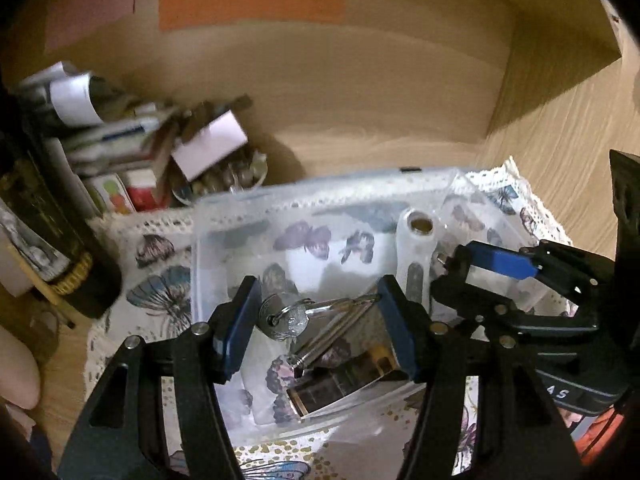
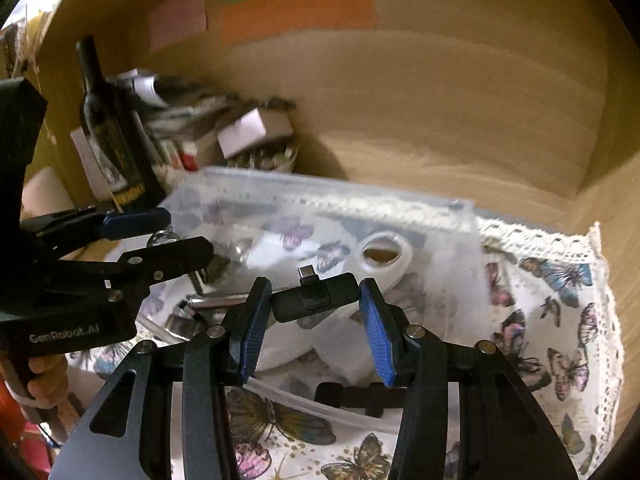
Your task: Organize rigid objects
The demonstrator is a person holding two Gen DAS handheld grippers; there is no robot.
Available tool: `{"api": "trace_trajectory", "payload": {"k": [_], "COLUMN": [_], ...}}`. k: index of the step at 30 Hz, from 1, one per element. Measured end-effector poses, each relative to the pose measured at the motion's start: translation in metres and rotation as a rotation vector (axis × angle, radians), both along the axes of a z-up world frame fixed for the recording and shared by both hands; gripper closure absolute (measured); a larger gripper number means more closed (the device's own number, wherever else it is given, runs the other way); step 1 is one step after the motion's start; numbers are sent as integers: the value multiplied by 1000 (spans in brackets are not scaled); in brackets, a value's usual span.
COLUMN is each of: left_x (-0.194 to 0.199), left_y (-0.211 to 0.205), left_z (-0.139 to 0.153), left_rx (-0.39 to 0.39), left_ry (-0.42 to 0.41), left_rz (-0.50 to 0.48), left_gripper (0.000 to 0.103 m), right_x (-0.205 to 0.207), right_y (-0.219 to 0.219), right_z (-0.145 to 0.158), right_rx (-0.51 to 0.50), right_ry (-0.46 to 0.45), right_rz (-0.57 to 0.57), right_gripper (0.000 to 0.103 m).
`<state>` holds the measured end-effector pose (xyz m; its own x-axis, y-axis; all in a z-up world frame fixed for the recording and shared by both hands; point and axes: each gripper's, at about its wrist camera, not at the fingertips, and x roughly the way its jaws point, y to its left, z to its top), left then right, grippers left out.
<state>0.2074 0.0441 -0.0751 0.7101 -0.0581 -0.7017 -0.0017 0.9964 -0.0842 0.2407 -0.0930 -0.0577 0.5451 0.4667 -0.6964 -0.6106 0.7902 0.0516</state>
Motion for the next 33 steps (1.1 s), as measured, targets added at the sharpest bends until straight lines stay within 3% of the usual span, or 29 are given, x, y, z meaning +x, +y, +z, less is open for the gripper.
{"api": "trace_trajectory", "payload": {"k": [3, 5, 8, 16, 20, 25, 29, 33], "left_x": [1, -2, -14, -54, -82, -122, -148, -166], "left_y": [3, 4, 3, -1, -4, -13, -20, -24], "left_z": [-4, -1, 11, 51, 68, 83, 89, 93], "left_rx": [-11, -2, 6, 34, 29, 43, 54, 64], "left_ry": [13, -4, -48, -179, -244, -332, -386, -423], "left_rz": [11, 16, 13, 6, -7, -23, -29, -34], "left_gripper": [43, 43, 42, 25, 19, 6, 3, 1], "right_x": [-1, -4, -12, -48, -75, -112, -133, -145], "right_y": [1, -2, -9, -34, -46, -61, -69, -73], "right_z": [-2, 4, 18, 60, 79, 97, 103, 106], "right_rx": [-18, -7, 8, 83, 129, 175, 205, 223], "right_ry": [8, -14, -65, -184, -255, -335, -377, -399], "right_rz": [-6, -12, -29, -56, -71, -88, -106, -121], "right_gripper": [59, 49, 47, 38, 23, 13, 2, 0]}}
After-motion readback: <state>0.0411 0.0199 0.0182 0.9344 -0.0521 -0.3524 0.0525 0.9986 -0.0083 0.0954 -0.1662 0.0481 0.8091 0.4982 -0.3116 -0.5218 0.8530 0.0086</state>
